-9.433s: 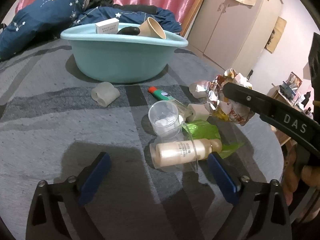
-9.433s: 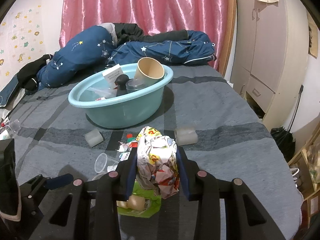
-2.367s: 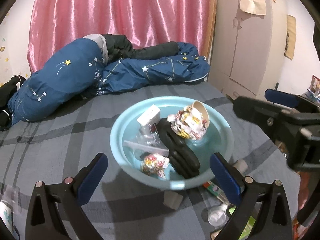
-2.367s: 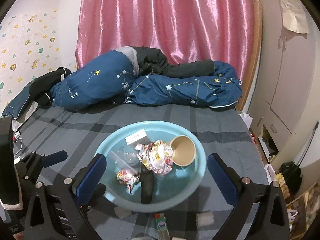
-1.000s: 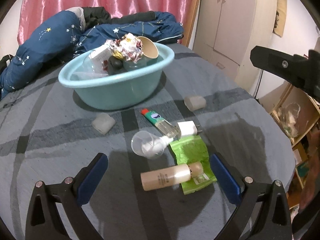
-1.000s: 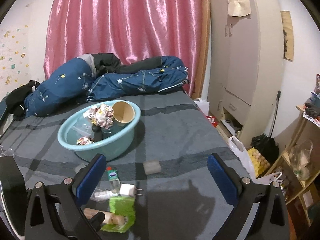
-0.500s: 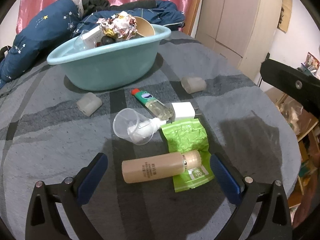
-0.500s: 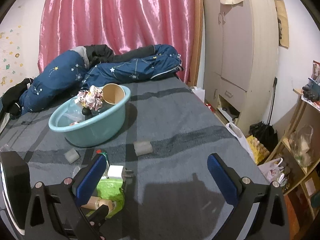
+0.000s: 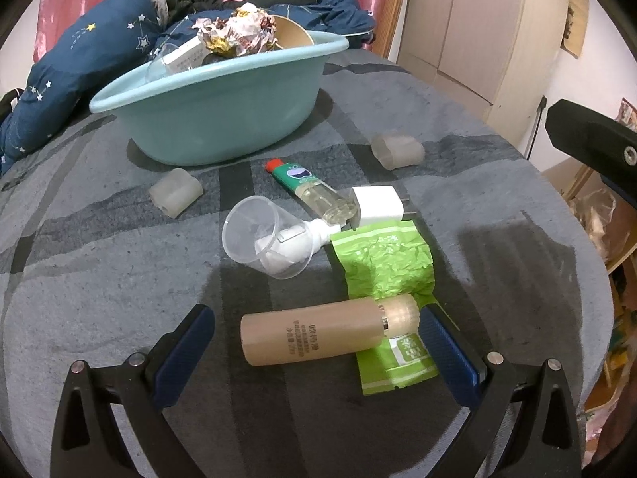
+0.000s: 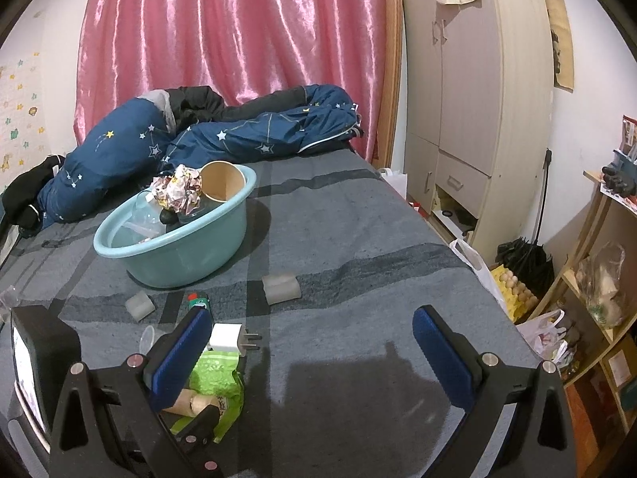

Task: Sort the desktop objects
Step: 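Grasp the beige foundation bottle with the left tool while the right tool grasps the green tea packet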

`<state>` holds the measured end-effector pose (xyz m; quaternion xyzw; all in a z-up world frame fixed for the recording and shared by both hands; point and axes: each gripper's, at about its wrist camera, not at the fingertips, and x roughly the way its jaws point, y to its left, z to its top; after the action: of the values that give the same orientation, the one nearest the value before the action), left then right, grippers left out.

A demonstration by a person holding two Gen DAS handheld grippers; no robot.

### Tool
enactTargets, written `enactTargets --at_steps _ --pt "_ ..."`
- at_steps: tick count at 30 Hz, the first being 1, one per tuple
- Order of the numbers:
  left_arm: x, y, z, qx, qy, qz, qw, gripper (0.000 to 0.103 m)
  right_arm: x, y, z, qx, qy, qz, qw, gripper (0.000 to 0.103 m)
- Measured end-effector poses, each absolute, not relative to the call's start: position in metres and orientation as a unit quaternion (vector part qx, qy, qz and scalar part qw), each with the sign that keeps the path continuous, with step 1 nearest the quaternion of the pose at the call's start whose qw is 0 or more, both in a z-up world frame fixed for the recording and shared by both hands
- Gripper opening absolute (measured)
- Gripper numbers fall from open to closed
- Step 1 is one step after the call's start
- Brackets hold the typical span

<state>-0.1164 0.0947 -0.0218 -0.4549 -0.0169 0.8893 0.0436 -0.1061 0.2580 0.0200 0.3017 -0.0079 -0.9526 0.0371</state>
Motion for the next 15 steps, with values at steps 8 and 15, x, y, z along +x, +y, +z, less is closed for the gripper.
enactTargets --at_steps 8,15 --pt "-0.11 0.09 -0.018 -0.446 -0.031 0.892 0.07 0.089 -0.105 0.255 0.018 0.306 -0.004 -0.951 0.034 0.103" --pt "-0.108 0.073 -0.013 -0.437 -0.032 0.897 0.057 0.089 -0.104 0.246 0.016 0.312 0.006 -0.949 0.038 0.103"
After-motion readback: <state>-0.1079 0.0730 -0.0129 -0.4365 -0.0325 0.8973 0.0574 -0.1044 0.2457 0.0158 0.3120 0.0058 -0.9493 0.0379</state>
